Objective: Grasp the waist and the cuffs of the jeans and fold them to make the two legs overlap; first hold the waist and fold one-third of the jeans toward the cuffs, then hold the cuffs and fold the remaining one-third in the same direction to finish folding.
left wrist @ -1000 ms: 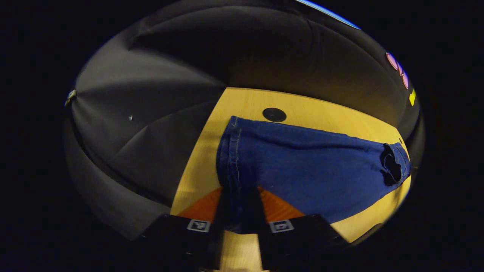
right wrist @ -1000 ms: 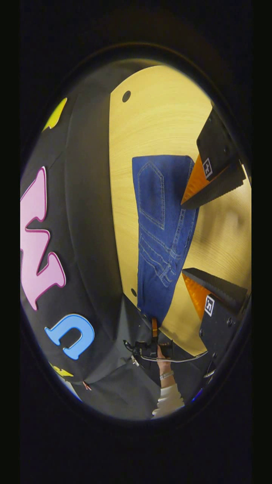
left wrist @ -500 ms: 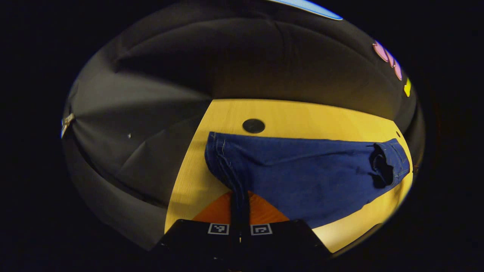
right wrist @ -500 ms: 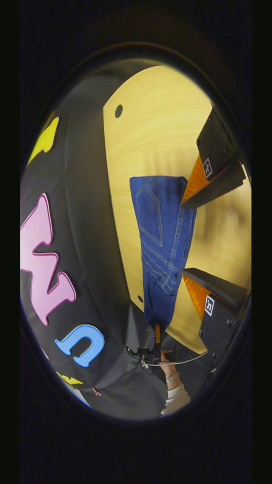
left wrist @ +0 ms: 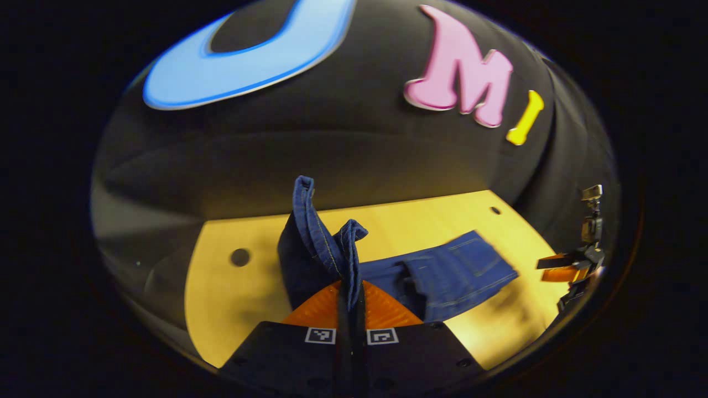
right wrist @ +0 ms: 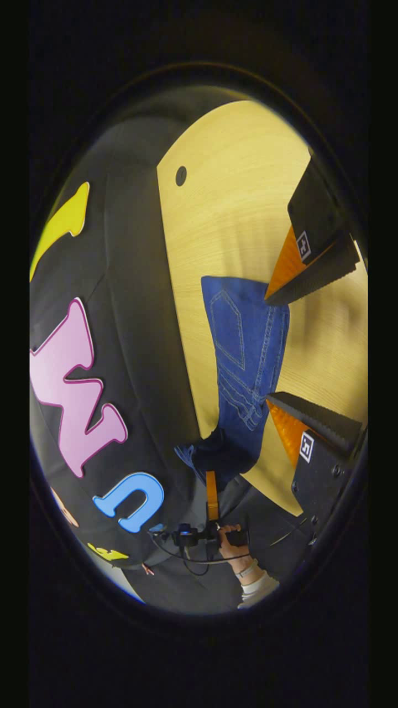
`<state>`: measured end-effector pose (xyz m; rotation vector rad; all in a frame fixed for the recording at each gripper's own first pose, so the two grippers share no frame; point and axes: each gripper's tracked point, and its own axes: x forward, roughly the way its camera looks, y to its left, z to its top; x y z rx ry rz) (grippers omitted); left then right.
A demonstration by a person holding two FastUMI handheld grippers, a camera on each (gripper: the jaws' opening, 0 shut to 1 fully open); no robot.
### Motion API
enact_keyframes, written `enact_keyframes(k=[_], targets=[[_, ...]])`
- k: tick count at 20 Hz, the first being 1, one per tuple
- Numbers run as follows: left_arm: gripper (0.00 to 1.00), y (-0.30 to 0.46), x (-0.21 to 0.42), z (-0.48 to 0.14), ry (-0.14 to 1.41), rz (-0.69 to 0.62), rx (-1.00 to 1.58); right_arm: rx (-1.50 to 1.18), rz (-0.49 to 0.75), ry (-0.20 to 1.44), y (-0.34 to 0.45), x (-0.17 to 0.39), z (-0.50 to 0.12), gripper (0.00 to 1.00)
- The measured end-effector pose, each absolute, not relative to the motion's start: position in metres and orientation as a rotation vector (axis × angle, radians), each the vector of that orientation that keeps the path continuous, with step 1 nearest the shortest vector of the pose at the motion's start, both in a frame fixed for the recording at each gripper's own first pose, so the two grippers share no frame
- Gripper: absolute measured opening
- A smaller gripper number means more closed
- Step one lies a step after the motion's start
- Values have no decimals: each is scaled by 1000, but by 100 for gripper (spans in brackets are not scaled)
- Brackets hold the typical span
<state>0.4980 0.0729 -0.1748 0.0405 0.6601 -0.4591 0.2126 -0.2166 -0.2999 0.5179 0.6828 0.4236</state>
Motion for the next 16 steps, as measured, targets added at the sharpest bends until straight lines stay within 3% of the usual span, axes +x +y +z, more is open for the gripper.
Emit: enact_keyframes(k=[3, 6, 13, 16], targets=[[6, -17, 477, -163, 661, -600, 29, 503, 408, 665, -243, 211, -297, 95], [6, -89, 462, -196, 704, -694, 31, 515, 377, 652, -272, 210, -298, 95], [7, -112, 451, -309, 966, -579, 126, 477, 379, 645, -307, 205, -309, 95], [19, -119, 440, -313, 972, -572, 83, 475, 401, 639, -309, 203, -306, 95]])
